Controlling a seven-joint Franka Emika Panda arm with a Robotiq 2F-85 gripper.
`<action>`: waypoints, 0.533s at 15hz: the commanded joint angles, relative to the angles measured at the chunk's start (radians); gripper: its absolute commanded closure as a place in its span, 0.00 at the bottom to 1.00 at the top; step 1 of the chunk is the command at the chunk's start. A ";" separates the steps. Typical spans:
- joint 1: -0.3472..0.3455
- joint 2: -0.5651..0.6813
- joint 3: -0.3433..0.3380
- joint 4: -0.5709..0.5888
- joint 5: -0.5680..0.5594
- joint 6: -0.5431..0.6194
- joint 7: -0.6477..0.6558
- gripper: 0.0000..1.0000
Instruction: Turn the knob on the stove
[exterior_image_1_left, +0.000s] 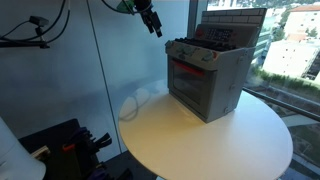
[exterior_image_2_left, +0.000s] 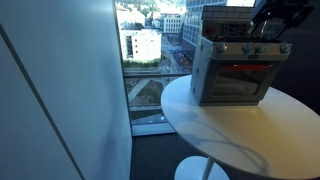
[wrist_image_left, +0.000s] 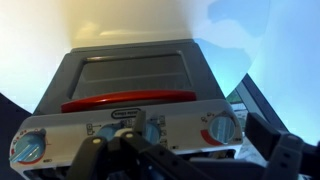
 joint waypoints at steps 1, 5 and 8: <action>0.022 0.037 -0.023 0.004 0.044 0.063 -0.034 0.00; 0.034 0.089 -0.033 0.020 0.054 0.129 -0.042 0.00; 0.043 0.126 -0.040 0.034 0.056 0.169 -0.052 0.00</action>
